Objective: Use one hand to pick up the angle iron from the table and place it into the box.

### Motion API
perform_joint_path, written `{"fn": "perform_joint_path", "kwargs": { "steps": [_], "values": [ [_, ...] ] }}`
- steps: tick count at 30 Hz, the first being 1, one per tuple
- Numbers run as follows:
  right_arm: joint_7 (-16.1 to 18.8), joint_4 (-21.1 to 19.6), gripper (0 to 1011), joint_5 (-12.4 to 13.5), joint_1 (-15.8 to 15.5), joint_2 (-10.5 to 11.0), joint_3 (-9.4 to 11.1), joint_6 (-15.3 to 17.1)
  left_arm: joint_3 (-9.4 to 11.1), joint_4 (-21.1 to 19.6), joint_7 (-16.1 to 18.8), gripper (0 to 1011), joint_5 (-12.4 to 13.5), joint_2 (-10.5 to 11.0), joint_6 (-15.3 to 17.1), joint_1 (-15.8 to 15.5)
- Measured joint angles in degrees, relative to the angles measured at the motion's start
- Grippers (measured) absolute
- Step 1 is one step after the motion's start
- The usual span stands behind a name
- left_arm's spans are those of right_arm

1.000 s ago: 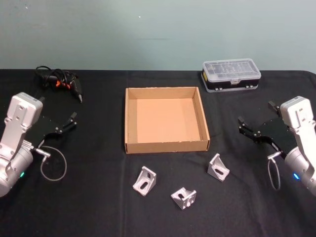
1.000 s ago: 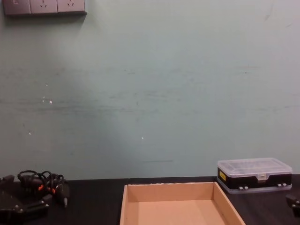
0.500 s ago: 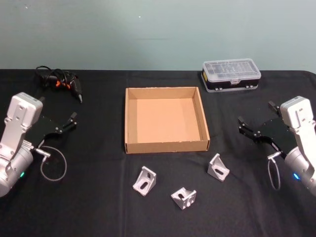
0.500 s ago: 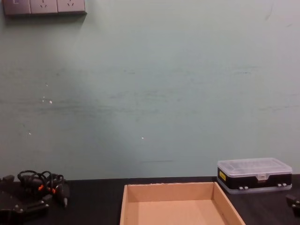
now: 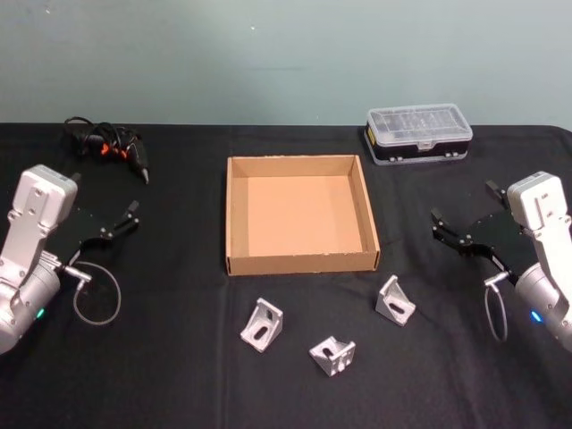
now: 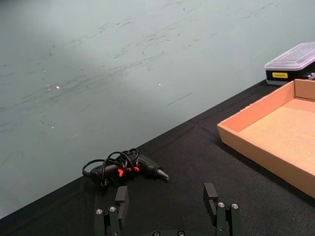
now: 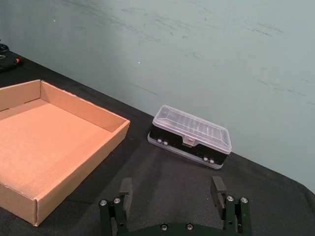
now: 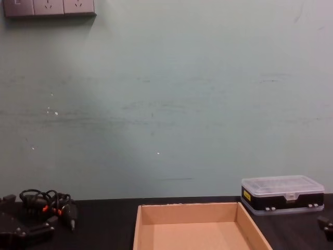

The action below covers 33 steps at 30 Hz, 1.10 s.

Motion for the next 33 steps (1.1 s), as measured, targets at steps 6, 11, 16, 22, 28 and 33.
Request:
{"fn": "perform_joint_path", "kwargs": {
  "steps": [6, 11, 16, 22, 28, 33],
  "values": [
    [0.00, 0.00, 1009, 0.00, 0.00, 0.00, 0.00, 0.00, 0.00, 0.00, 0.00, 1000, 0.00, 0.00, 0.00, 0.00],
    [0.00, 0.00, 1009, 0.00, 0.00, 0.00, 0.00, 0.00, 0.00, 0.00, 0.00, 1000, 0.00, 0.00, 0.00, 0.00],
    [0.22, -0.90, 1009, 0.13, -0.47, 0.07, 0.41, -0.14, 0.00, 0.00, 0.00, 1000, 0.00, 0.00, 0.00, 0.00],
    [1.89, -7.09, 1008, 2.78, -4.65, 1.91, 3.27, -0.30, 0.00, 0.00, 0.00, 1000, 0.00, 0.00, 0.00, 0.00],
    [3.96, -14.49, 1009, 6.44, -10.28, 4.87, 6.23, 1.93, 0.00, 0.00, 0.00, 1000, 0.00, 0.00, 0.00, 0.00],
    [6.52, -21.16, 1009, 9.42, -14.97, 7.97, 8.08, 6.29, 0.00, 0.00, 0.00, 1000, 0.00, 0.00, 0.00, 0.00]
  ]
}}
